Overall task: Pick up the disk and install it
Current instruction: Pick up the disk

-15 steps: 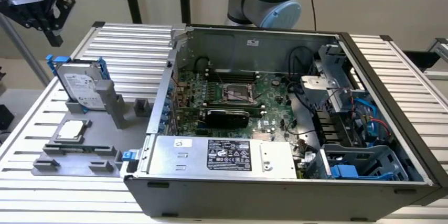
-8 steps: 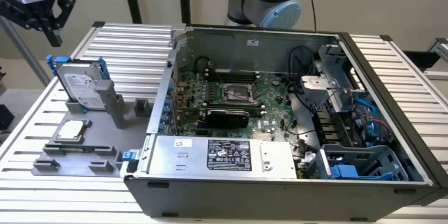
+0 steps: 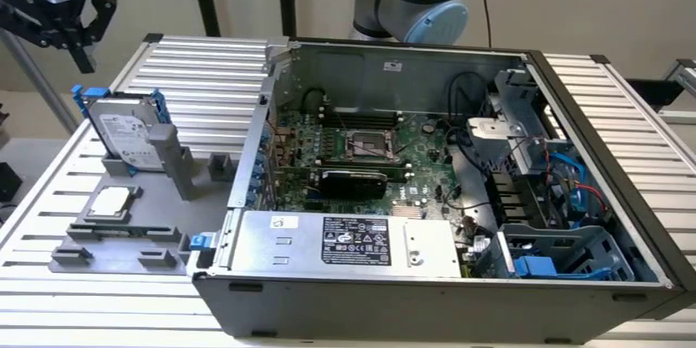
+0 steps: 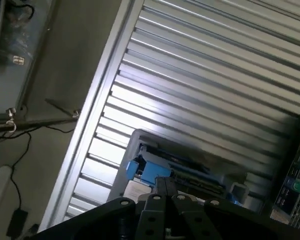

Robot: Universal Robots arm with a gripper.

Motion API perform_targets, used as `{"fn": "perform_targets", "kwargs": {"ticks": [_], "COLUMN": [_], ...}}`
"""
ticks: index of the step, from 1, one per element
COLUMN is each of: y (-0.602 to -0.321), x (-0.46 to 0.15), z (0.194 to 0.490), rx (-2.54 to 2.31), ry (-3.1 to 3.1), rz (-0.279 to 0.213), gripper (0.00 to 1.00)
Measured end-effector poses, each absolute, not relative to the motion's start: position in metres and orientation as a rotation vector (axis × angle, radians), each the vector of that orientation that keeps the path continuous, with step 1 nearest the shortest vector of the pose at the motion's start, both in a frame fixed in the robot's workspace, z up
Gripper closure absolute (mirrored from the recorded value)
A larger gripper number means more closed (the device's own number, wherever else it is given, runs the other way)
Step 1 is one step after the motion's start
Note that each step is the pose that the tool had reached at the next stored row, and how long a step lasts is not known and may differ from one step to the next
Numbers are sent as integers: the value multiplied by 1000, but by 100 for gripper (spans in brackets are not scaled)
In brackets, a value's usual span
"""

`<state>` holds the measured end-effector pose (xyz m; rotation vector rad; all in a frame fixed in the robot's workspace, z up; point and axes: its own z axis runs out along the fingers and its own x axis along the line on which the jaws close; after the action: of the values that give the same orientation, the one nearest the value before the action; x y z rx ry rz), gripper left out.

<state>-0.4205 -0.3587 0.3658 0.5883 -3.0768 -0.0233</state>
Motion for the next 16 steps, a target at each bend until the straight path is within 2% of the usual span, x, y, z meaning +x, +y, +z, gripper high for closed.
{"fn": "perform_targets", "kwargs": {"ticks": [16], "y": [-359], "x": [-420], "z": [365], "rx": [1030], "ry": [-2956], "rz": [-21], "gripper": [100]}}
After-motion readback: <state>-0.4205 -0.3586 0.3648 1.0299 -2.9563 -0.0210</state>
